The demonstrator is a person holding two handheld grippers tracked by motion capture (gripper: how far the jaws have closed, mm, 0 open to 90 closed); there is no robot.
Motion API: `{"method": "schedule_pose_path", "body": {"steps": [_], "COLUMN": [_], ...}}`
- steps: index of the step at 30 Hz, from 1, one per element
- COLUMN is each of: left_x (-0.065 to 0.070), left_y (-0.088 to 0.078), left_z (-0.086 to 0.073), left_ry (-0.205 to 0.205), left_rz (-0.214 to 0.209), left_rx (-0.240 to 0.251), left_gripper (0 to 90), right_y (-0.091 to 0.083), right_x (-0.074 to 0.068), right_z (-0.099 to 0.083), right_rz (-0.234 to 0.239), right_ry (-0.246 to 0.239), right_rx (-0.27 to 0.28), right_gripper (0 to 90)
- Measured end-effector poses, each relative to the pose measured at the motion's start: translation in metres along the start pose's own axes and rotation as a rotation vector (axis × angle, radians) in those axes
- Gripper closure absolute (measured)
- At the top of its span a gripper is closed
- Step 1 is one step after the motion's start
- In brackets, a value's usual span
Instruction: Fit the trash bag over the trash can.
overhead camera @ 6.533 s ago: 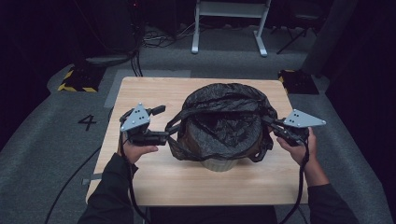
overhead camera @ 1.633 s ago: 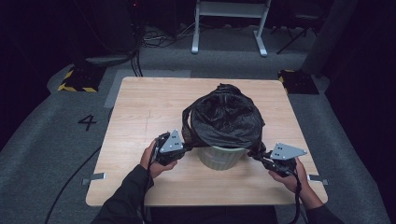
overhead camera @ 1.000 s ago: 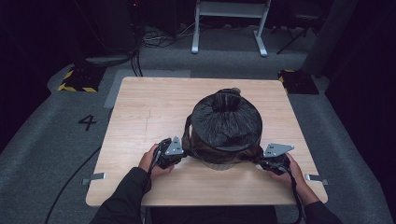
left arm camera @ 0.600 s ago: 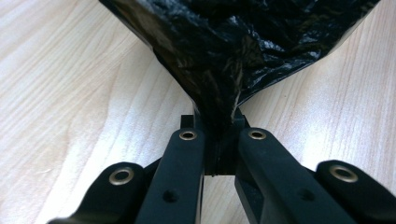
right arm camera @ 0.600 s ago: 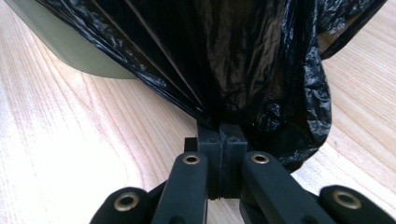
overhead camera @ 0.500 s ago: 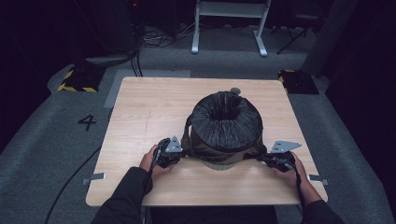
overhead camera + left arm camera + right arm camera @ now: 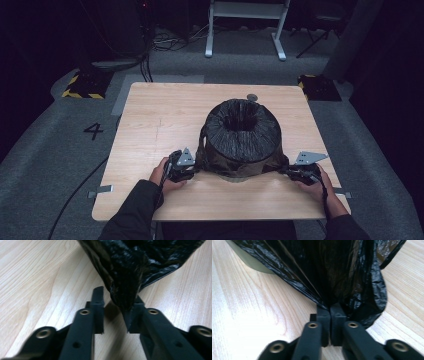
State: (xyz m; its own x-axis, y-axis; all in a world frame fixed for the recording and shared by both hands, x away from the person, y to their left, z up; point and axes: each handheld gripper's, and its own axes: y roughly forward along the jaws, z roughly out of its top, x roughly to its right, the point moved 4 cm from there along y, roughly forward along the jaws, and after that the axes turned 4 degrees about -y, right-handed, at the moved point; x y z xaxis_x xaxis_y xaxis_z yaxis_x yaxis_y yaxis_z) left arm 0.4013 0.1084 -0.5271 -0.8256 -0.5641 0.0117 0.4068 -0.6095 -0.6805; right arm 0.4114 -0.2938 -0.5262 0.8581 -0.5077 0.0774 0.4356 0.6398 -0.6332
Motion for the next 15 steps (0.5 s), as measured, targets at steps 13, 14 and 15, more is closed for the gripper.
{"method": "schedule_pose_path", "body": {"steps": [13, 14, 15], "left_x": [0.0, 0.0, 0.001], "left_y": [-0.009, -0.01, -0.011], "left_z": [-0.013, -0.014, -0.016], "left_ry": [-0.107, -0.111, -0.112], "left_rz": [0.033, 0.031, 0.032], "left_rx": [-0.059, -0.062, -0.065], "left_gripper": [23.8, 22.0, 20.5], "right_y": [-0.019, -0.02, -0.022], "right_x": [-0.004, -0.004, -0.005], "right_z": [-0.006, -0.007, -0.007], "right_rz": [0.051, 0.05, 0.055], "right_ry": [-0.003, 0.003, 0.008], "right_rx": [0.036, 0.041, 0.052], "right_gripper": [35.1, 31.9, 29.7]}}
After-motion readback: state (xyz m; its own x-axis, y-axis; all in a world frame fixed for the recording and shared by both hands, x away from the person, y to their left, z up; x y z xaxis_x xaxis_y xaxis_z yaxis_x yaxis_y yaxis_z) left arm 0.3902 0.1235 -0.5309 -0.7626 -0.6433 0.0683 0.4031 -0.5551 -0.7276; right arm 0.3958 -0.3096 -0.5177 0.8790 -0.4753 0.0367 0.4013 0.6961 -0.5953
